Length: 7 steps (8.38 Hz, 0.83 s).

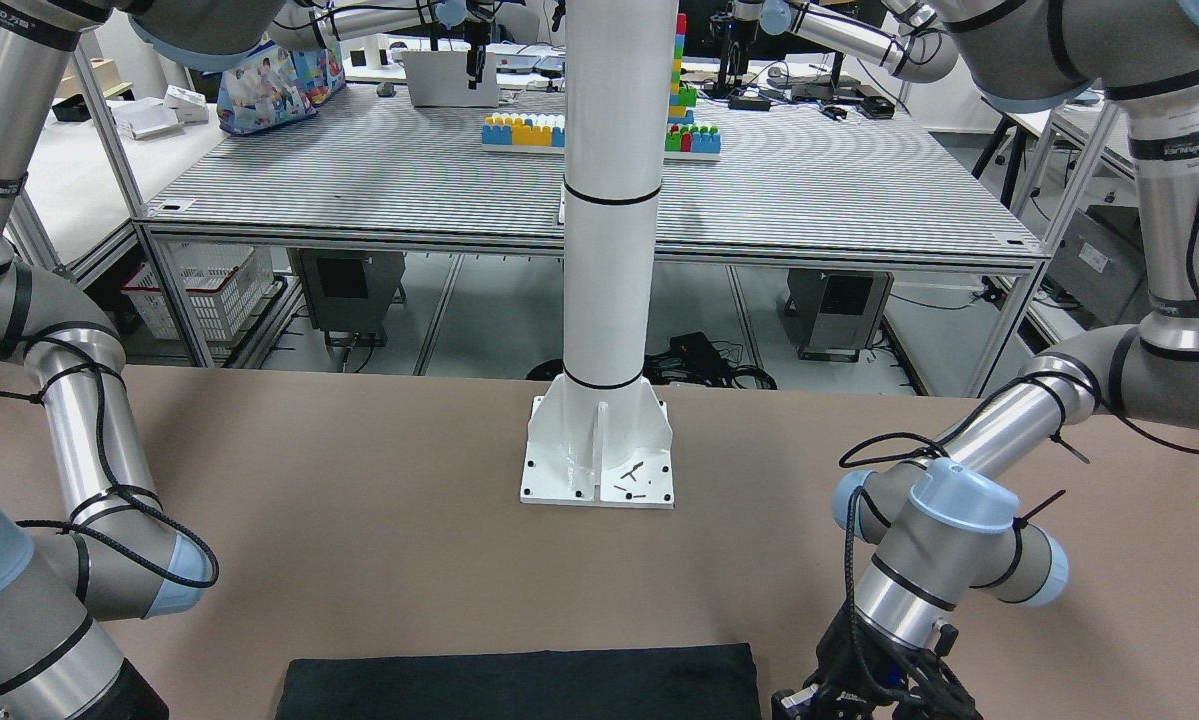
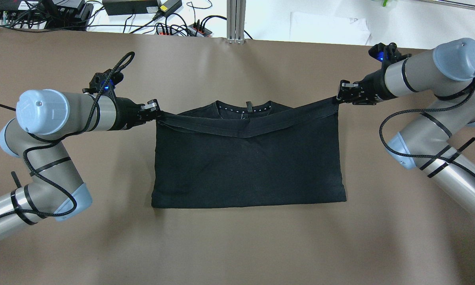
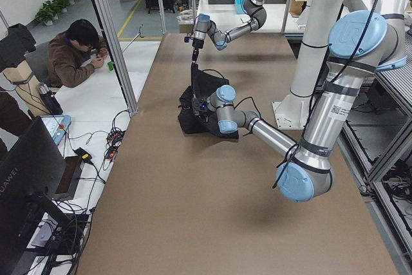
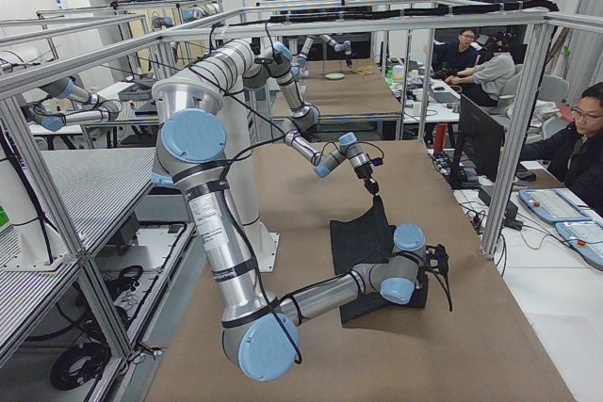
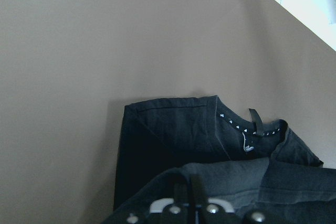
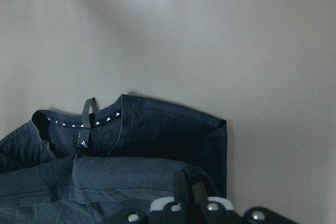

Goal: Fold clothes
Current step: 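Lower the hem onto the shirt and open both grippers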

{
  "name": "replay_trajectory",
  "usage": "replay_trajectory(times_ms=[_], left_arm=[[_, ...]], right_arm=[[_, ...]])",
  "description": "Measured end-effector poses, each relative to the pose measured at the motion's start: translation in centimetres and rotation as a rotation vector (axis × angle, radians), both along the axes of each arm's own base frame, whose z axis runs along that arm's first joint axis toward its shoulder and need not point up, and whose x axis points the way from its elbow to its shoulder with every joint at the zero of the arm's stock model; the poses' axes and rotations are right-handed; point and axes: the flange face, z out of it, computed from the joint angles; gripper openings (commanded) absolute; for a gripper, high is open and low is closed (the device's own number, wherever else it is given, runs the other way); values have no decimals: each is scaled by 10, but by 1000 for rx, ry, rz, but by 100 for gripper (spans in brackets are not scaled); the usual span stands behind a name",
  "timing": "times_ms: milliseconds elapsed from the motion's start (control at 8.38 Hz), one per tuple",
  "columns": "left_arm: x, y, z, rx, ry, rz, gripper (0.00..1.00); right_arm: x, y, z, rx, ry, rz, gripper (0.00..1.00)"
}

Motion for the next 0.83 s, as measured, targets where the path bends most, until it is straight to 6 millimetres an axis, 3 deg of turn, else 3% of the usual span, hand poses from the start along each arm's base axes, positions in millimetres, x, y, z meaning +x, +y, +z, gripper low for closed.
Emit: replay_trajectory(times_ms=[358, 835], left_arm=[[-1, -1, -1, 8, -3, -22, 100], [-10, -11, 4, 11, -20, -49, 100]], right_arm=[[-2, -3, -6, 1, -3, 2, 93], [6, 0, 4, -58, -8, -31, 93]])
